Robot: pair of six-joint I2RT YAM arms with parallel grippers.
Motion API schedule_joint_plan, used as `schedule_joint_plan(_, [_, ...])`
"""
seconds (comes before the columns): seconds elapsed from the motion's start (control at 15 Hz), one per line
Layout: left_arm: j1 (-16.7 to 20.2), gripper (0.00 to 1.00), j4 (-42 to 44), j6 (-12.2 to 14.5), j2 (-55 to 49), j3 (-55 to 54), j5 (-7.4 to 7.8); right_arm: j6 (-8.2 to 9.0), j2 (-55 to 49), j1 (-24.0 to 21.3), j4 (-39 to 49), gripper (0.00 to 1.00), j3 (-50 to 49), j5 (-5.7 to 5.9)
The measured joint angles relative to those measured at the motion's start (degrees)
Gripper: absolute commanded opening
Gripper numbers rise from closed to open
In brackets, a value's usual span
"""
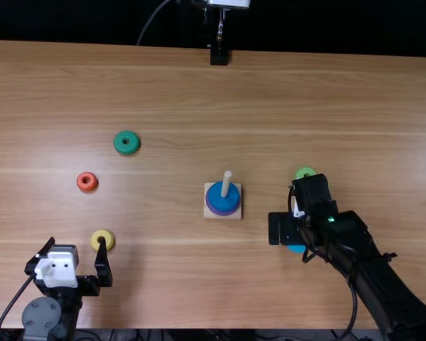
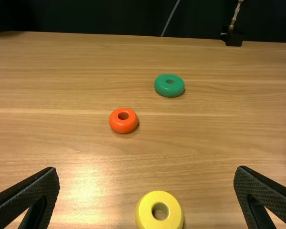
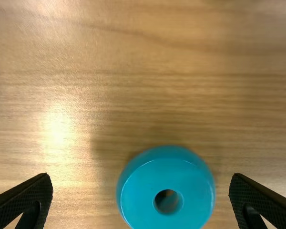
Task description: Build the Hanoi tower: stack the rings onto the peg from bottom to top in this color order: purple, dark blue, light blue, dark green, light green, yellow, orange.
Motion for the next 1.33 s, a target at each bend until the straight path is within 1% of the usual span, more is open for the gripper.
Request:
schedule_joint_plan(0.13, [0.0, 1.00, 0.0, 0.0, 0.0, 0.0, -0.02, 0.00, 2.1, -0.3, 0.0, 1.00, 0.0, -0.11])
schedule_joint_plan(0.87, [0.0, 1.00, 0.0, 0.0, 0.0, 0.0, 0.00, 0.11, 5.5, -0.9, -0.5, 1.00, -0.1, -0.11])
schedule_joint_plan(0.93, [0.0, 1.00, 0.0, 0.0, 0.0, 0.0, -0.02, 0.11, 5.5, -0.9, -0.5, 0.75, 0.0, -0.15])
schedule_joint_plan(1.0, [0.0, 1.00, 0.0, 0.0, 0.0, 0.0, 0.00, 0.11, 5.5, -0.9, -0.3, 0.39, -0.1, -0.15])
schedule_joint_plan(1.07, [0.0, 1.00, 0.0, 0.0, 0.0, 0.0, -0.02, 0.09, 5.5, -0.9, -0.3, 0.13, -0.1, -0.13])
schedule_joint_plan(1.13, [0.0, 1.00, 0.0, 0.0, 0.0, 0.0, -0.02, 0.07, 5.5, -0.9, -0.6, 0.00, -0.1, -0.13])
schedule_joint_plan(1.33, [0.0, 1.00, 0.0, 0.0, 0.0, 0.0, -0.02, -0.13, 5.5, -0.9, -0.6, 0.00, 0.0, -0.20])
